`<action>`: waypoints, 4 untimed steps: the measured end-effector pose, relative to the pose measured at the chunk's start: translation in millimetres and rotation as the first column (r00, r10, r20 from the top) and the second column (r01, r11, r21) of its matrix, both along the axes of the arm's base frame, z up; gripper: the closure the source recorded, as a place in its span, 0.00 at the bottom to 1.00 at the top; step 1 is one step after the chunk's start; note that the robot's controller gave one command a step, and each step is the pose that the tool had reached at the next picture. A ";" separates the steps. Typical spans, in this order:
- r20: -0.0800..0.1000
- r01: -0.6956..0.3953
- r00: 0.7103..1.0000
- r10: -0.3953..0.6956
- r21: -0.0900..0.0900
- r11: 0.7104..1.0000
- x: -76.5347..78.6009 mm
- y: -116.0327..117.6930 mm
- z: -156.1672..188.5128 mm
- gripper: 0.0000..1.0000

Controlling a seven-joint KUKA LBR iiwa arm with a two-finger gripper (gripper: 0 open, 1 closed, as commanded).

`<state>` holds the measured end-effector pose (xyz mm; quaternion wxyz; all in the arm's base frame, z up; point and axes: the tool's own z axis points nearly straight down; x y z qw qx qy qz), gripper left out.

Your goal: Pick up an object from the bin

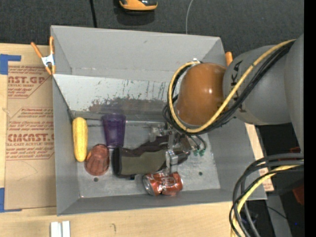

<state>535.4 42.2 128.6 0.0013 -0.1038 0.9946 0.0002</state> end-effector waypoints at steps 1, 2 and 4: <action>-0.002 0.138 0.990 -0.138 0.001 0.990 2.5 -8.7 -27.8 1.00; -0.002 0.139 0.990 -0.139 0.001 0.990 2.5 -8.7 -27.8 1.00; -0.006 0.116 0.993 -0.116 -0.001 0.993 -15.9 -4.6 78.0 1.00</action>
Offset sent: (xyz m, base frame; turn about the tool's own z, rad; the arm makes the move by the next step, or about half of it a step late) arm 0.0000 0.0000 0.0000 0.0000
